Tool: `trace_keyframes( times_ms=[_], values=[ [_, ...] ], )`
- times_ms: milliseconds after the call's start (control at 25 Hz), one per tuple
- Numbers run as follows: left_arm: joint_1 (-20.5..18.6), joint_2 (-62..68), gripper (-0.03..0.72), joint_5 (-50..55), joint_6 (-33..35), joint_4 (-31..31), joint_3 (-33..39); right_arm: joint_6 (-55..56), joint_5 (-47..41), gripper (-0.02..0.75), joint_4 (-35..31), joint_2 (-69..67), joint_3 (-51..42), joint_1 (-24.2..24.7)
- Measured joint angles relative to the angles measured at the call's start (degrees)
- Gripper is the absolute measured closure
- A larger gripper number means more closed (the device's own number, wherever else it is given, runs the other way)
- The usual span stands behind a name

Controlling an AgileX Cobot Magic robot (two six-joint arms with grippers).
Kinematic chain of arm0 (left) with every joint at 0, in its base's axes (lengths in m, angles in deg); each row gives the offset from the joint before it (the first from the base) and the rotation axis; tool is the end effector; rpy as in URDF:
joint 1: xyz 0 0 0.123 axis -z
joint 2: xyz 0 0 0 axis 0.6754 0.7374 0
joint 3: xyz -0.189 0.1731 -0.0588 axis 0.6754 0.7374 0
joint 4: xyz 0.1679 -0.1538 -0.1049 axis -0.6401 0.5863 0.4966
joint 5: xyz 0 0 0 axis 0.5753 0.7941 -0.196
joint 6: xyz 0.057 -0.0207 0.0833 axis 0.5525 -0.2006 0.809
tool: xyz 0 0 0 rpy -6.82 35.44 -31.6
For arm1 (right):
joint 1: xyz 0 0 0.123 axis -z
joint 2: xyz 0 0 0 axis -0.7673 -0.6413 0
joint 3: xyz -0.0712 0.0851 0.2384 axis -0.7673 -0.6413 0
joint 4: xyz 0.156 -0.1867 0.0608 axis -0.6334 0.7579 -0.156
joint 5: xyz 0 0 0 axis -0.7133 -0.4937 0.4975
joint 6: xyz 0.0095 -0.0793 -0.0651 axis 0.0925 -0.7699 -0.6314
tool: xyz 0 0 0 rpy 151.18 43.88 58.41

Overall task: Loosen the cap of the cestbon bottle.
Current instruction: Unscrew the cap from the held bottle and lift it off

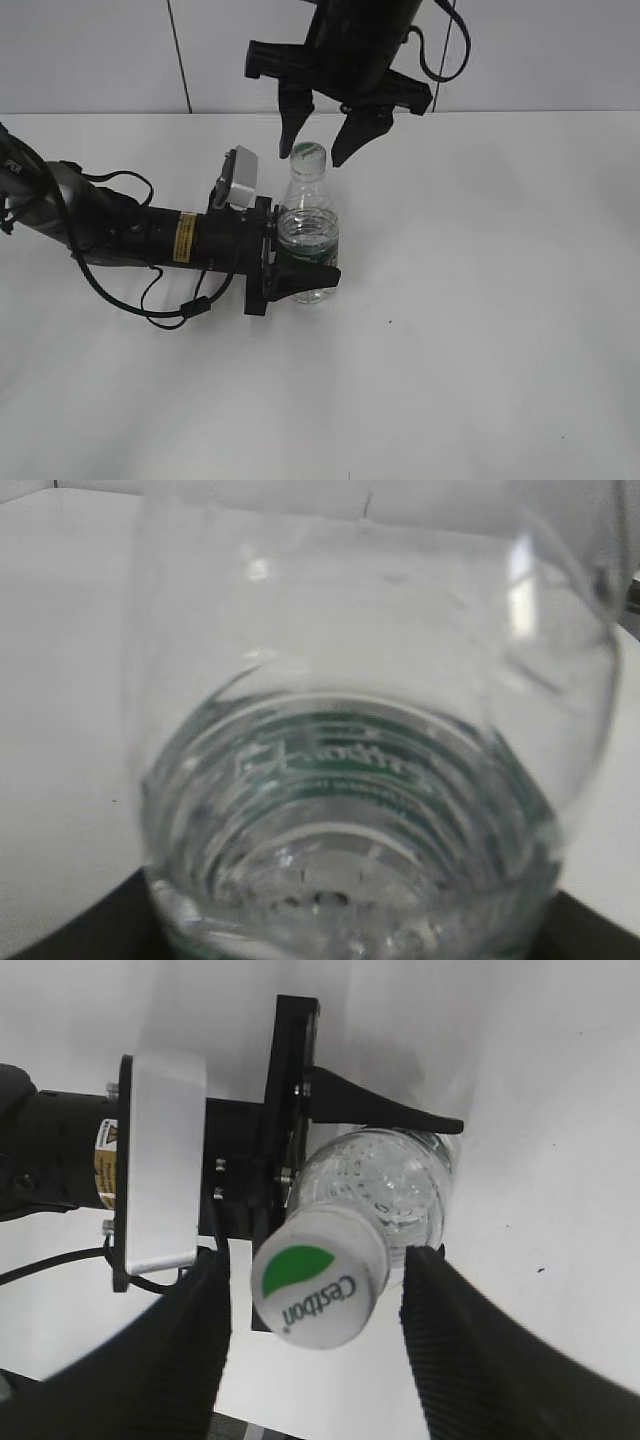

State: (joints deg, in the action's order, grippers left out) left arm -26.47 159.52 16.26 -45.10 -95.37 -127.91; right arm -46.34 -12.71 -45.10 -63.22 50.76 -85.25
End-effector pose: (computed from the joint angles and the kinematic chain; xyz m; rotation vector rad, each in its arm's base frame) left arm 0.3455 -0.1988 0.0339 1.3223 1.4762 -1.1418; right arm 0.3483 0.2754 0.2409 -0.3049 2.9389 0.5390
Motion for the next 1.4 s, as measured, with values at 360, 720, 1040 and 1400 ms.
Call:
trace_keyframes(
  times_ms=[360,720,1040,1400],
  values=[
    [0.00,0.00,0.283,0.00,-0.05,0.00,0.00,-0.48,0.00,0.361,-0.15,-0.62,0.00,0.00],
    [0.00,0.00,0.283,0.05,-0.05,0.00,0.00,-6.92,0.00,0.435,0.02,-0.62,0.00,0.00],
    [0.00,0.00,0.283,0.05,-0.05,-0.05,0.00,-35.55,0.00,0.435,0.02,-0.62,0.18,0.00],
    [0.00,0.00,0.283,0.10,-0.21,0.00,0.00,-65.54,0.00,0.437,0.04,-0.57,0.35,0.00]
  ],
)
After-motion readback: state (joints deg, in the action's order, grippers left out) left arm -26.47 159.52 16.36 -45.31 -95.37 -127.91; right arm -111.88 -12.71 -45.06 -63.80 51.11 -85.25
